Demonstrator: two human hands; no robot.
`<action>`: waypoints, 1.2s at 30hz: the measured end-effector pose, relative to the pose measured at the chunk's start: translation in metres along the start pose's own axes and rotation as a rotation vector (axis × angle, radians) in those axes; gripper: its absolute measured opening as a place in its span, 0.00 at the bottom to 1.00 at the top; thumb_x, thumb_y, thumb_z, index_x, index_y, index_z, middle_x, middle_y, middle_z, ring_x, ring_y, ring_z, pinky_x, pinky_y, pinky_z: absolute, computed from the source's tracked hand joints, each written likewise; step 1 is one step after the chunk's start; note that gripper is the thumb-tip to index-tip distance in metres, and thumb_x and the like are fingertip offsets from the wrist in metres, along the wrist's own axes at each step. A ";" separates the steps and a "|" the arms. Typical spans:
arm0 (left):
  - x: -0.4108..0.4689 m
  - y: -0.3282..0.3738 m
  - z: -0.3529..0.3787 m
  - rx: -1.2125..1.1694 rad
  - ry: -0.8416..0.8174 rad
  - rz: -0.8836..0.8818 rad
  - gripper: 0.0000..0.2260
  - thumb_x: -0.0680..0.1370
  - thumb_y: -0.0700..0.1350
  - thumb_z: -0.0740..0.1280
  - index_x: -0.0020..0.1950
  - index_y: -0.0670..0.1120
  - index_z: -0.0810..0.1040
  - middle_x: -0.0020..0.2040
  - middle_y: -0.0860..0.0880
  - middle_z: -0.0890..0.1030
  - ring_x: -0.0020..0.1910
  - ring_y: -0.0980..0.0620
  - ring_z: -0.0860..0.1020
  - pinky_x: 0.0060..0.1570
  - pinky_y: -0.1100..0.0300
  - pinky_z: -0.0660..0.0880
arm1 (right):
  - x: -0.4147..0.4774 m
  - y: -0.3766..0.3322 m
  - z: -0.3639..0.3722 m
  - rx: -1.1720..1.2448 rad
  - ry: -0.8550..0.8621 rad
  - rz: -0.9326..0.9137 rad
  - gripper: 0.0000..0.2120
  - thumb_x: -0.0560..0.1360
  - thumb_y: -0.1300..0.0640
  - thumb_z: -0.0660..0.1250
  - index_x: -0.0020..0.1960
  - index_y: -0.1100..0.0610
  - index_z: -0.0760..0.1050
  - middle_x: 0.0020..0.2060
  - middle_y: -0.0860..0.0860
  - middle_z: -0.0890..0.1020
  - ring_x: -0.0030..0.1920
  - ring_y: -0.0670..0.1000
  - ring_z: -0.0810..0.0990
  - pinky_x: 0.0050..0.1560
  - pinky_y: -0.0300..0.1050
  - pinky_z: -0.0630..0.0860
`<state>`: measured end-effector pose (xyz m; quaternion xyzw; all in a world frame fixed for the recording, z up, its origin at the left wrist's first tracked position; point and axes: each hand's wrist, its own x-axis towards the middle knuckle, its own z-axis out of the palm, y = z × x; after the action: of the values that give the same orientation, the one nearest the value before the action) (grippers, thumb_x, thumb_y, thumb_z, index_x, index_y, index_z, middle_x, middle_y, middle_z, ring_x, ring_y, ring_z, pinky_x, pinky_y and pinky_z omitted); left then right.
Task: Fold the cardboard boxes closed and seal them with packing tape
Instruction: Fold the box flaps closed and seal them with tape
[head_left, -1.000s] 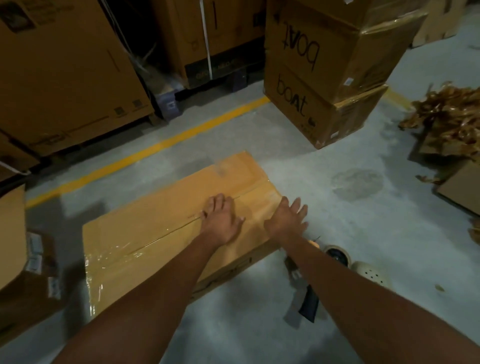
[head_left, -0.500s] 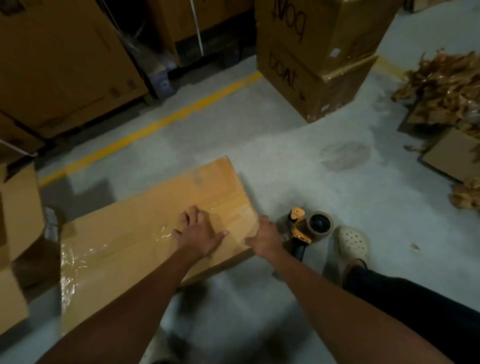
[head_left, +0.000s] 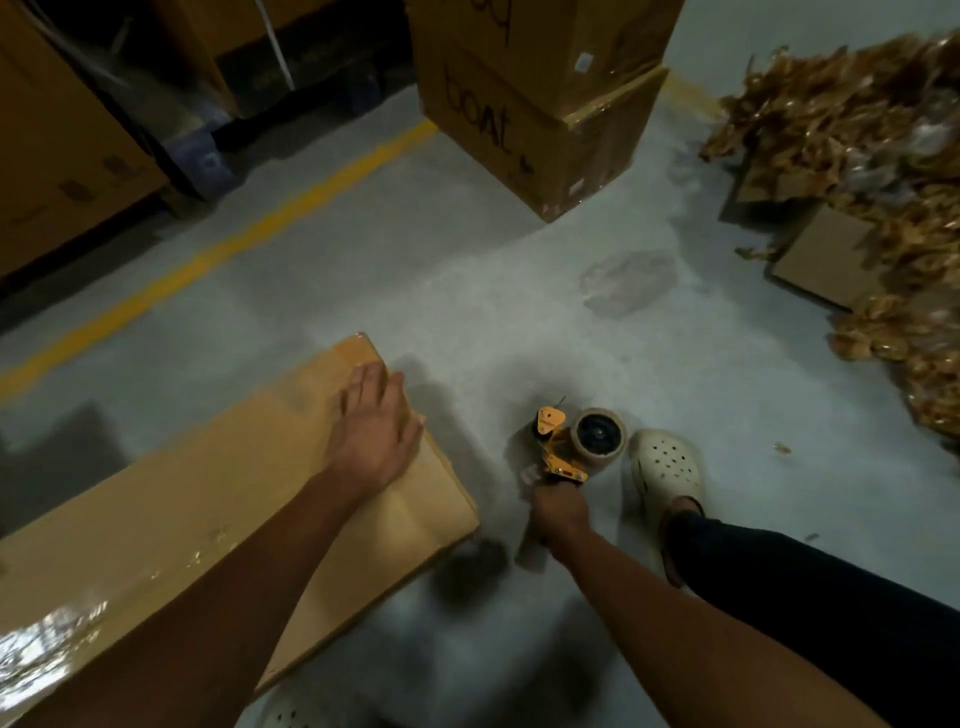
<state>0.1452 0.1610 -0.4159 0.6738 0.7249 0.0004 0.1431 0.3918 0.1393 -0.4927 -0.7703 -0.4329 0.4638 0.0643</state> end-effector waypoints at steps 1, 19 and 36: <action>0.008 -0.004 0.002 -0.006 0.018 -0.012 0.33 0.79 0.62 0.48 0.80 0.45 0.56 0.81 0.42 0.51 0.80 0.42 0.47 0.77 0.41 0.49 | 0.015 0.013 0.004 -0.011 0.012 0.094 0.11 0.69 0.55 0.75 0.35 0.61 0.78 0.34 0.59 0.80 0.35 0.56 0.79 0.42 0.43 0.79; 0.010 -0.004 0.011 -0.019 0.037 -0.088 0.30 0.83 0.60 0.47 0.81 0.46 0.53 0.82 0.45 0.47 0.80 0.44 0.44 0.77 0.43 0.45 | 0.014 -0.034 -0.030 0.859 -0.314 0.430 0.05 0.76 0.64 0.63 0.41 0.62 0.72 0.30 0.57 0.75 0.28 0.53 0.75 0.23 0.39 0.74; -0.183 0.086 -0.208 -1.919 -0.014 -0.595 0.23 0.80 0.58 0.65 0.58 0.37 0.75 0.46 0.37 0.79 0.42 0.42 0.83 0.34 0.57 0.81 | -0.280 -0.082 -0.141 0.492 -0.327 -0.508 0.08 0.71 0.72 0.70 0.46 0.65 0.72 0.29 0.61 0.76 0.28 0.56 0.73 0.29 0.47 0.72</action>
<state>0.1955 0.0300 -0.1613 0.0650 0.5562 0.5447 0.6243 0.3962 0.0290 -0.1879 -0.5159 -0.4904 0.6397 0.2901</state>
